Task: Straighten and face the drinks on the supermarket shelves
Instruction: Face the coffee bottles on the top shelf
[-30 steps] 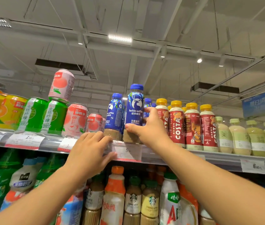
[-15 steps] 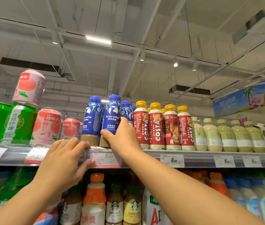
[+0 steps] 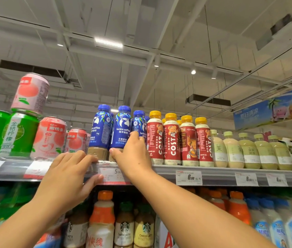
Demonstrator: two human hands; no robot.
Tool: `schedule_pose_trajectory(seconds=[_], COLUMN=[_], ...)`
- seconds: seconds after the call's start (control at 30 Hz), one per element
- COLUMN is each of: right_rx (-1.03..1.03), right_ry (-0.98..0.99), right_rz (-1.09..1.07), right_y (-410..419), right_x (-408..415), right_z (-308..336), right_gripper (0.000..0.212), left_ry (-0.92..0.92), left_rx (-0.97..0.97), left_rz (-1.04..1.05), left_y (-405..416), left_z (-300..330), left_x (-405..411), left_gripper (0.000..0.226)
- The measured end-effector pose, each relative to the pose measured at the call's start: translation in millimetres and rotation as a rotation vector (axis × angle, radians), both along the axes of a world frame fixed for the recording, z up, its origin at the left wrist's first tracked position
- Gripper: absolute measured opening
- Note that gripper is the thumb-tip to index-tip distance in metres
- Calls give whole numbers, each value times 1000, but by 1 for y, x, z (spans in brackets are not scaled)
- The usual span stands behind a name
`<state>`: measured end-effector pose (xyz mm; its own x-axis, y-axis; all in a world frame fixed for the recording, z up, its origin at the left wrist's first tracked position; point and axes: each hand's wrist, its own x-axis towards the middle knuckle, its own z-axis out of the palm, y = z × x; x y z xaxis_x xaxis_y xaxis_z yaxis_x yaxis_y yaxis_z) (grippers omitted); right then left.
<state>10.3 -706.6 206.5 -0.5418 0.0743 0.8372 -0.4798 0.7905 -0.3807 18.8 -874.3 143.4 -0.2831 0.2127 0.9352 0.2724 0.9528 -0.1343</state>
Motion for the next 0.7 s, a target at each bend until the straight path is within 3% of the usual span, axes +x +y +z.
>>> schedule_pose_trajectory(seconds=[0.53,0.7], right_rx=[16,36], right_ry=[25,25], right_rz=[-61,-56], right_y=[-7,-7], right_x=[-12,-14], right_z=[-5,-9], right_gripper=[69,59], left_ry=[-72,-45], left_rx=[19,-3], left_rz=[-3,-1], left_y=[0,0], left_z=[1,1], left_x=[5,2], left_gripper=[48,55])
